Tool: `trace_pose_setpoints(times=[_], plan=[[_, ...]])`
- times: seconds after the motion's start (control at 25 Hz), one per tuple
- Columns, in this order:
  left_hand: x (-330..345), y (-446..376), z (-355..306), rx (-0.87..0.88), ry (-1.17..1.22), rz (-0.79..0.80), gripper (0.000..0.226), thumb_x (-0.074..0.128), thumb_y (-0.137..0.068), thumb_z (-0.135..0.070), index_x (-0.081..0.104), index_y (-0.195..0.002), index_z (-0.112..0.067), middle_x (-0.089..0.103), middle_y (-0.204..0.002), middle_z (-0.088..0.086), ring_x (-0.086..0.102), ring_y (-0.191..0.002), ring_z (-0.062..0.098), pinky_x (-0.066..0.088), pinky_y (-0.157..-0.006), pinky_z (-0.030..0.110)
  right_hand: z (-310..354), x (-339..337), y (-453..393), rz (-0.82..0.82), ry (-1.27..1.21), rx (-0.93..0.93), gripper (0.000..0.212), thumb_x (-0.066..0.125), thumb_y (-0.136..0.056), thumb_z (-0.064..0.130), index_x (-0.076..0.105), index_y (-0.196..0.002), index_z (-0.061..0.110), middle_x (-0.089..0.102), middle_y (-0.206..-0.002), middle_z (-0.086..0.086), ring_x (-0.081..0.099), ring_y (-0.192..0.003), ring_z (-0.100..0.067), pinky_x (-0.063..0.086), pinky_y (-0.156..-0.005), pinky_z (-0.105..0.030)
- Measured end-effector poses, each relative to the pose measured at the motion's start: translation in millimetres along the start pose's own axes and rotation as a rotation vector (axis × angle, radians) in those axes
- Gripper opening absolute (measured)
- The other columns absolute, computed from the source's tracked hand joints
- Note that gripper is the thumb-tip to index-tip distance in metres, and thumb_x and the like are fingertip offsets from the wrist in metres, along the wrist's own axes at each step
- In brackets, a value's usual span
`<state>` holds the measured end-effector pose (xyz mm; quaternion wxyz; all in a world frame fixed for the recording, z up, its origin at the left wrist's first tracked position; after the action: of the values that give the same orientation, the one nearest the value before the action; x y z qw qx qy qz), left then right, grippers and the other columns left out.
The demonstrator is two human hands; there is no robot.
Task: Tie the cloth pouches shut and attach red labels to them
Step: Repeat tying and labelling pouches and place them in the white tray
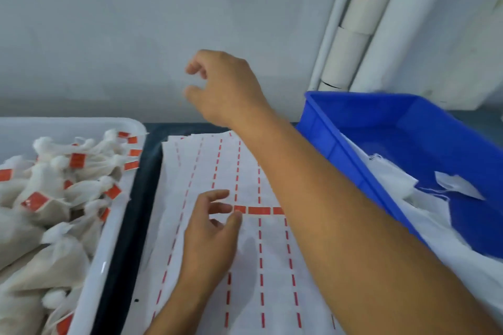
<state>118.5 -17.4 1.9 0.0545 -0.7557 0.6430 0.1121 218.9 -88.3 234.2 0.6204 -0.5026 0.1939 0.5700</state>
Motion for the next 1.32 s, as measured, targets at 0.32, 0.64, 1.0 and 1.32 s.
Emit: trace_pose_setpoints(times=[0.32,0.64,1.0,1.32], plan=[[9.0,-0.3,-1.5,-0.05,-0.022,0.008,0.035,0.073,-0.093,-0.03,0.053,-0.119,-0.042,0.058,-0.102,-0.019,0.056,-0.077,0.005,0.038,-0.05,0.012,-195.4,-75.8,40.7,0.003,0.293,0.498,0.036,0.05,-0.093,-0.001,0.066,-0.122,0.012,0.065,-0.125,-0.008,0.061,-0.114,-0.031,0.057,-0.092,-0.044],[15.6,2.2,-2.9,-0.055,-0.004,0.072,0.031,0.072,-0.095,-0.024,0.056,-0.119,-0.036,0.059,-0.109,-0.008,0.055,-0.078,0.01,0.04,-0.054,0.016,-292.1,-69.5,103.3,0.299,0.412,0.768,0.01,0.069,-0.091,0.018,0.065,-0.094,0.01,0.06,-0.089,-0.005,0.056,-0.077,-0.025,0.045,-0.062,-0.031],[15.8,3.7,-4.0,-0.069,0.004,0.083,0.03,0.071,-0.095,-0.024,0.057,-0.12,-0.035,0.06,-0.11,-0.006,0.057,-0.08,0.011,0.041,-0.056,0.018,-303.2,-73.7,108.2,0.072,0.48,0.759,0.013,0.065,-0.097,0.02,0.054,-0.09,0.015,0.051,-0.078,-0.002,0.047,-0.065,-0.019,0.034,-0.049,-0.031],[15.6,4.9,-5.1,-0.048,-0.007,0.083,0.029,0.07,-0.096,-0.024,0.057,-0.12,-0.033,0.059,-0.111,-0.007,0.057,-0.08,0.011,0.041,-0.057,0.019,-304.8,-89.6,109.8,0.033,0.529,0.777,0.019,0.057,-0.099,0.008,0.049,-0.082,0.013,0.05,-0.077,-0.004,0.048,-0.064,-0.018,0.039,-0.054,-0.032]])
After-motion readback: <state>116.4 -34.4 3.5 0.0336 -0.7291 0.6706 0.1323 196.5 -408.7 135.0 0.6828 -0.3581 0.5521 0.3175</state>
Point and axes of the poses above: each hand's wrist, its own y-axis away from the middle knuckle, its own x-axis out of the palm, z = x × y, the point moved 10 cm from there along -y, towards the middle knuckle
